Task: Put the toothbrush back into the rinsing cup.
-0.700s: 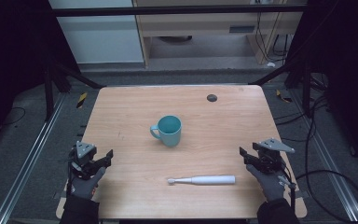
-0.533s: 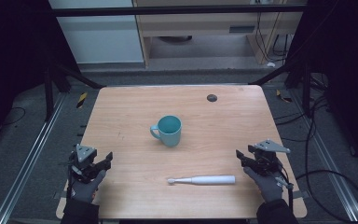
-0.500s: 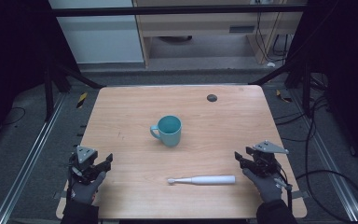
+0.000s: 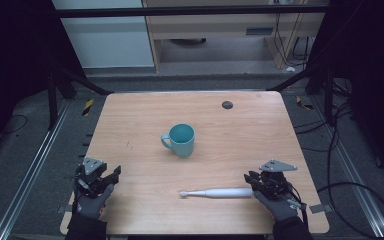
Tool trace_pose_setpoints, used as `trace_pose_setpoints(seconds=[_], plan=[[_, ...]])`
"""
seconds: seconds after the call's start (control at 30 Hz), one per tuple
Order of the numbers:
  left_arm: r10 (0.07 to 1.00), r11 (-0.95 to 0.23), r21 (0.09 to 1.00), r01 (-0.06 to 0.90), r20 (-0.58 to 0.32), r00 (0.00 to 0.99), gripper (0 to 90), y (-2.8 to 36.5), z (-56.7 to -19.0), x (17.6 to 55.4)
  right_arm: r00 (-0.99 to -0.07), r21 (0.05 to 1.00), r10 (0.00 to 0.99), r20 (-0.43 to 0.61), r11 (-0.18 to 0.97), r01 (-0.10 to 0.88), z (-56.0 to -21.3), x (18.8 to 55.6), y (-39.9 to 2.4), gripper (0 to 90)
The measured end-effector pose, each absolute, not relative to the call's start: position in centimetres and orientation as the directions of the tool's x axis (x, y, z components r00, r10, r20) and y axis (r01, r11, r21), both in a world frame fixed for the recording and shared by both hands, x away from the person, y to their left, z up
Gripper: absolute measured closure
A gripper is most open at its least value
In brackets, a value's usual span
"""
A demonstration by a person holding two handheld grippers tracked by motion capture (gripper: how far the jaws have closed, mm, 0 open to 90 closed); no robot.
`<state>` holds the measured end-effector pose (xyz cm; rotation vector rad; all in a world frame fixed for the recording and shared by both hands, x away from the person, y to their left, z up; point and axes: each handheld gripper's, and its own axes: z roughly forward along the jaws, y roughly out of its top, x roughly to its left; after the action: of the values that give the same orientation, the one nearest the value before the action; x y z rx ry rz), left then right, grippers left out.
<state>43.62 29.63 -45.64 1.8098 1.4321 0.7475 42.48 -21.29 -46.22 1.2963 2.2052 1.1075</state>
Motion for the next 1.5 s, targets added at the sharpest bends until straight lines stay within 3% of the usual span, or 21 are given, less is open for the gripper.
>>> trace_pose_setpoints(seconds=[0.03, 0.27, 0.67, 1.5], plan=[[0.975, -0.143, 0.808, 0.571, 0.015, 0.223, 44.7, 29.6, -45.7, 43.7, -0.531, 0.764, 0.843, 0.082, 0.289, 0.577, -46.3, 42.3, -21.1, 80.7], [0.976, -0.144, 0.806, 0.574, 0.019, 0.218, 44.5, 29.7, -45.7, 43.8, -0.533, 0.718, 0.840, 0.104, 0.308, 0.624, -47.1, 42.5, -20.8, 89.7], [0.975, -0.151, 0.806, 0.573, 0.026, 0.221, 44.1, 29.8, -45.8, 43.8, -0.554, 0.670, 0.830, 0.061, 0.378, 0.640, -48.0, 42.7, -20.1, 90.0], [0.975, -0.149, 0.805, 0.574, 0.024, 0.220, 43.5, 29.9, -45.8, 43.9, -0.575, 0.659, 0.816, 0.060, 0.400, 0.637, -48.1, 41.1, -19.9, 86.1]])
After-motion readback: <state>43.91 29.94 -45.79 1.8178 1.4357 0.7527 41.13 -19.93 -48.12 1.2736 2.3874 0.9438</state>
